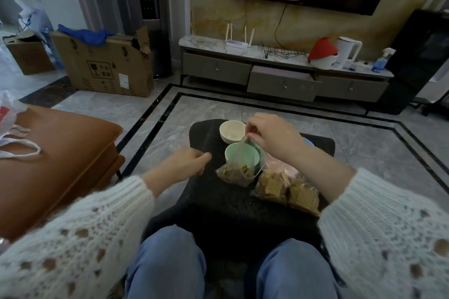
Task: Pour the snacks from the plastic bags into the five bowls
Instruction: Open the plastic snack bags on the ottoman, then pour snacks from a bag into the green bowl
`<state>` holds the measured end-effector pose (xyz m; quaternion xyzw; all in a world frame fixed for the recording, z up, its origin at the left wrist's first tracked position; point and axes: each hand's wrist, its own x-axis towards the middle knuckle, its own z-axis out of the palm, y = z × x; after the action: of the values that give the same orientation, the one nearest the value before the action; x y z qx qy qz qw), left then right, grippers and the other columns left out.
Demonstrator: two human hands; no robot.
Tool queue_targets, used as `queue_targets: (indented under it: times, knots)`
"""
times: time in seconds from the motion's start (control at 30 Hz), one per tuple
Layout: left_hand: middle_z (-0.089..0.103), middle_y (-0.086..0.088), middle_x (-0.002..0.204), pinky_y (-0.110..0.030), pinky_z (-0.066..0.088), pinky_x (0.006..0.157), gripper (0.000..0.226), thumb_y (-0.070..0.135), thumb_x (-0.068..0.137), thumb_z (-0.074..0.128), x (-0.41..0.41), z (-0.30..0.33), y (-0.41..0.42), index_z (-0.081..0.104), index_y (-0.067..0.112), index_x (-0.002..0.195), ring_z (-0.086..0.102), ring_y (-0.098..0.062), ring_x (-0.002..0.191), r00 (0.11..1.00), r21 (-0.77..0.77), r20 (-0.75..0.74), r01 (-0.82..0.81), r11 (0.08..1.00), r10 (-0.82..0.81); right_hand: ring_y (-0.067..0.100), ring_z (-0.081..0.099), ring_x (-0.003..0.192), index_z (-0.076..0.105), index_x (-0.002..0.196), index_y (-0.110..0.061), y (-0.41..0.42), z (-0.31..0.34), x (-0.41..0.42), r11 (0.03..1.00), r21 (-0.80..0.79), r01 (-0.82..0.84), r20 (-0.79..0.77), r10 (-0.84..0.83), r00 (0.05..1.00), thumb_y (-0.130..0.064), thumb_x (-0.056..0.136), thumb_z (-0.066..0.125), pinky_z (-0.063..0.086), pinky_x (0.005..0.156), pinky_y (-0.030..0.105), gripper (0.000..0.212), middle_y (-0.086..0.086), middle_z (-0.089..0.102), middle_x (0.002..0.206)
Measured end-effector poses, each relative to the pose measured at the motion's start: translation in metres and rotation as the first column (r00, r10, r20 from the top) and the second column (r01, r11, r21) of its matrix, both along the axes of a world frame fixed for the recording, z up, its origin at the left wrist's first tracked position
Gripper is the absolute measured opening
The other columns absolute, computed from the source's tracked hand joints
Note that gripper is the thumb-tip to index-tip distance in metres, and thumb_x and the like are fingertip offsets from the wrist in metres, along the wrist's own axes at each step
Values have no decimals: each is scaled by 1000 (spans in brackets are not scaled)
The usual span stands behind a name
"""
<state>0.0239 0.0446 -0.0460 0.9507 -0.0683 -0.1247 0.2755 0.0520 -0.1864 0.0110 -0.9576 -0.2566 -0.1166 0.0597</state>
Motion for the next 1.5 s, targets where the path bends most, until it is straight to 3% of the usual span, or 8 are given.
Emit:
queue_targets:
  times: [0.07,0.3,0.63,0.7,0.8,0.93,1.2,1.5]
  knots:
    - [62,-7,114,-24,46,75,36,45,91,58,2,-22,4,62,15,111,61,-18,96,991,80,128,30,996,-41,20,61,94,65,97,-20,2,14,2,999,26,30,-32,-29,999,-27,94,63,55,79,43,8,-5,62,98]
    - [26,-2,158,-42,31,117,125,38,59,90,8,-55,-33,12,23,156,31,-21,143,987,-254,129,122,960,-91,19,63,93,64,88,-29,6,60,-1,995,70,70,-45,-67,997,-27,91,67,53,79,39,4,-9,60,95]
    - [63,21,109,-4,44,89,65,33,64,88,11,-54,-57,59,24,122,58,12,103,912,-492,402,144,859,77,3,73,70,69,90,-26,4,80,-8,909,414,45,-169,28,985,-28,91,70,59,73,28,3,-6,73,90]
    - [64,24,104,-5,44,88,64,32,63,89,11,-57,-60,60,24,120,59,12,101,925,-557,347,71,828,154,7,75,79,71,96,-26,-3,73,0,763,635,122,-214,22,977,-32,91,70,60,78,30,7,-4,76,93]
    - [67,19,104,-22,56,85,67,40,59,88,11,-56,-66,59,26,118,65,1,101,953,-646,204,-40,762,223,20,72,99,69,110,-17,-18,47,1,99,935,340,-352,151,924,-31,96,62,55,94,39,21,5,75,102]
    - [68,15,106,-26,57,85,68,44,60,87,9,-38,-83,57,27,118,65,0,99,959,-702,134,-85,707,249,18,58,130,64,129,-14,-25,-26,-10,-452,680,578,-429,393,813,-36,96,59,37,117,40,40,-2,71,126]
    - [72,13,102,-17,51,88,61,34,65,88,8,-11,-128,62,22,118,65,5,95,967,-779,19,-146,610,255,29,53,136,58,141,-17,8,-74,-44,-408,598,690,-432,561,706,-73,79,55,32,119,45,83,10,61,142]
    - [47,13,128,-35,18,114,87,81,47,53,21,-24,-135,52,43,125,34,-13,132,952,-354,240,-98,930,191,32,61,125,63,133,-10,-2,-85,-21,-491,500,714,-427,577,696,-65,86,57,40,114,49,73,16,68,131]
